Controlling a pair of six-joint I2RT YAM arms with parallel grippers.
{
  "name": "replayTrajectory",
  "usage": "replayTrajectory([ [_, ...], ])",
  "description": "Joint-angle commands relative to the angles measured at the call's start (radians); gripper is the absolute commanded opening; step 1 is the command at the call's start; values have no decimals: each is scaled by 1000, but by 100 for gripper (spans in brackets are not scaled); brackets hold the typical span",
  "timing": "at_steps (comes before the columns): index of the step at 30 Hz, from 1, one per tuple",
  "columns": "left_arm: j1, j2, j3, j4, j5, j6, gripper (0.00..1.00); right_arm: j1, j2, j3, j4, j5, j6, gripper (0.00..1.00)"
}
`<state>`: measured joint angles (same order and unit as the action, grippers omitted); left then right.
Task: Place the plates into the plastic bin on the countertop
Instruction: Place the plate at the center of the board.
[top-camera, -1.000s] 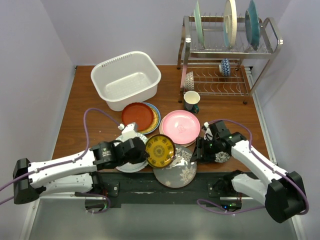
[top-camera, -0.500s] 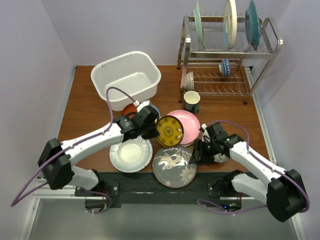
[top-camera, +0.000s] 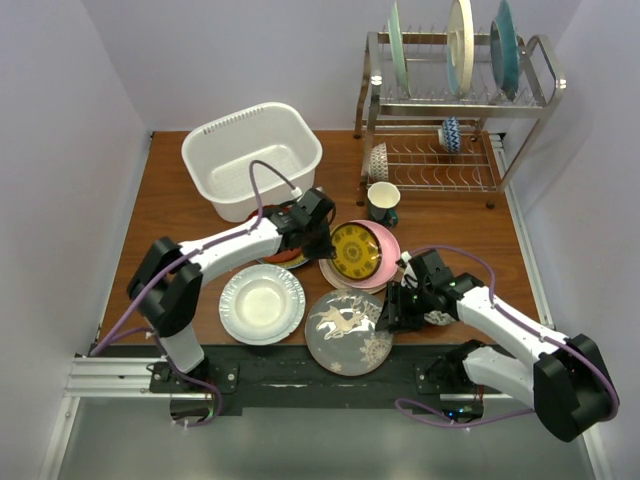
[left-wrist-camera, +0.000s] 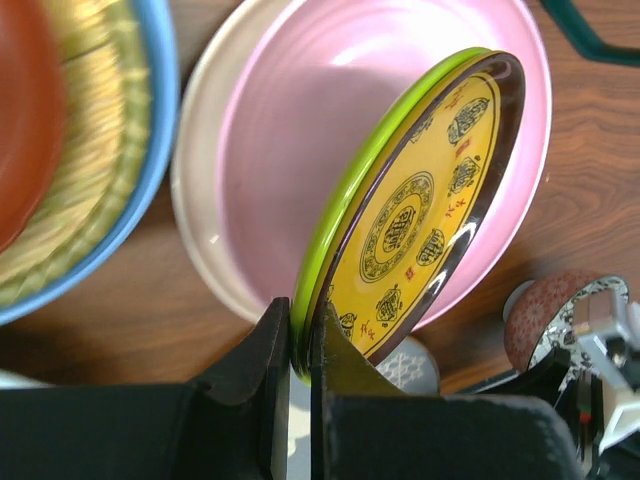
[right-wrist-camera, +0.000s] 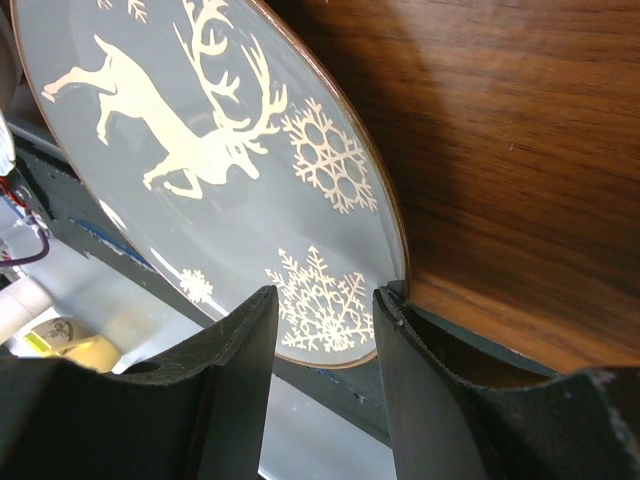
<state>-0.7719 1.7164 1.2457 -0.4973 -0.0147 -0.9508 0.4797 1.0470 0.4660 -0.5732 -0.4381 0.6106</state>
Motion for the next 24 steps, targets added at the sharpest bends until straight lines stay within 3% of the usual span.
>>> replayTrajectory([
  [1, 2, 66, 133, 51, 55, 56, 0, 4, -4, -21, 6, 21, -3, 47],
  [10, 2, 135, 135, 62, 91, 61, 0, 5, -19, -33, 15, -1, -2, 48],
  [12, 5, 140, 133, 59, 99, 61, 12, 7, -24, -39, 25, -14, -2, 49],
  [17, 10, 158, 135, 28, 96, 64, 26, 5, -33, -47, 27, -24, -2, 51],
  [20, 11, 161, 139, 0, 81, 64, 47, 5, -38, -56, 38, -34, 1, 52],
  [21, 11, 160, 141, -7, 73, 66, 62, 5, -35, -59, 42, -37, 0, 53],
  [24, 11, 146, 144, -33, 39, 69, 72, 7, -33, -61, 49, -42, 0, 54],
])
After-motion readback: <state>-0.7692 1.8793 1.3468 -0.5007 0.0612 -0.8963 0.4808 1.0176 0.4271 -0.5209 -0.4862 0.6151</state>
